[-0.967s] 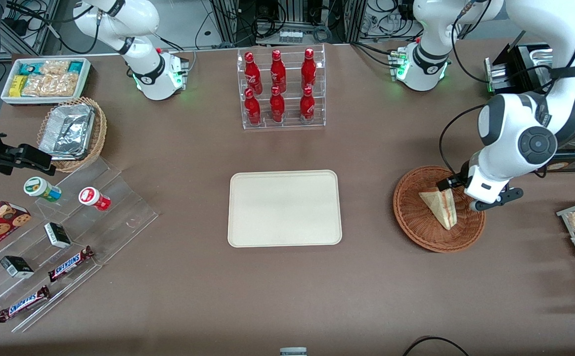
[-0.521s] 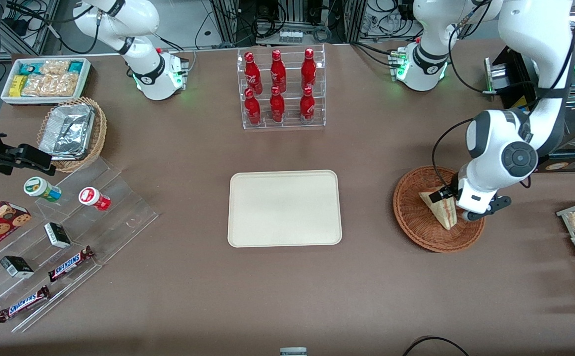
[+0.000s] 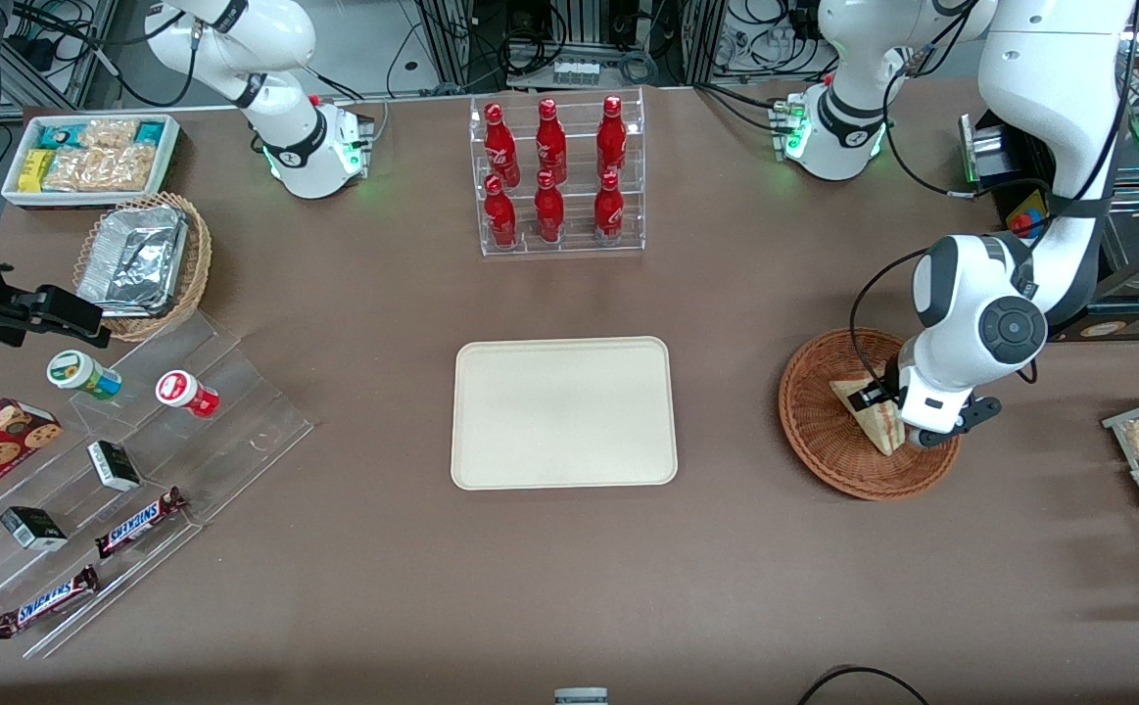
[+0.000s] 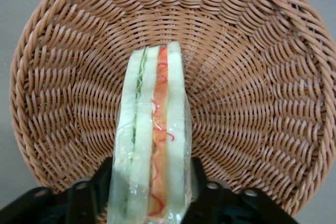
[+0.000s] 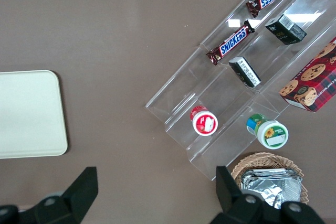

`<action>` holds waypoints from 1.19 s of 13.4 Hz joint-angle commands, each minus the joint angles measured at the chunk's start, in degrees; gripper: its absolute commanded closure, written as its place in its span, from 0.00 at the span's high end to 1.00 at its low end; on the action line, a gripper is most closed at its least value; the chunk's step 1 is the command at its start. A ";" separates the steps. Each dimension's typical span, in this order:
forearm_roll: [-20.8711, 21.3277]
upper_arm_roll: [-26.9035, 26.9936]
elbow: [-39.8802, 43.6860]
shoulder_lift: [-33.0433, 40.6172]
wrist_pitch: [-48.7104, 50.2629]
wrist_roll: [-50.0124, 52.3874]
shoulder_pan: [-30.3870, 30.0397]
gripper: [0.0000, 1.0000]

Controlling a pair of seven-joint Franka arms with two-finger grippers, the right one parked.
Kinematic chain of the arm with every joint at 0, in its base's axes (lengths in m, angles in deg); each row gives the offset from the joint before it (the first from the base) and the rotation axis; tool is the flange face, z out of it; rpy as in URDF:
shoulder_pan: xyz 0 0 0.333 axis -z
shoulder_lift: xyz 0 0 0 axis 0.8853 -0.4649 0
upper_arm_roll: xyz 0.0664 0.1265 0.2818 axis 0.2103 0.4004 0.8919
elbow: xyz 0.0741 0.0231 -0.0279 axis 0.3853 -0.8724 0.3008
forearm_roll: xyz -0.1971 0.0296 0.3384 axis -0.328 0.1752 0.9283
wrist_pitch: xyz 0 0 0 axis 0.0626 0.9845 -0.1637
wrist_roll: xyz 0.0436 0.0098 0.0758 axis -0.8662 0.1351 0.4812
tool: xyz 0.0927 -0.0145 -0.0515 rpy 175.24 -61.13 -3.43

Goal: Place sandwich from basket to tray
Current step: 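Close the left gripper on the sandwich and lift it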

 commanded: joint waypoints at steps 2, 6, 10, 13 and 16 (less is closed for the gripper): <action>0.41 0.09 -0.17 0.04 -0.07 1.65 0.06 0.00; 0.59 0.18 5.52 0.66 8.94 0.86 0.15 0.00; 3.39 -0.08 15.54 1.36 23.71 0.60 0.67 0.00; 4.02 -3.32 20.82 1.80 30.68 -0.97 1.20 0.00; 4.02 -9.03 22.50 1.45 31.22 -2.30 1.20 0.00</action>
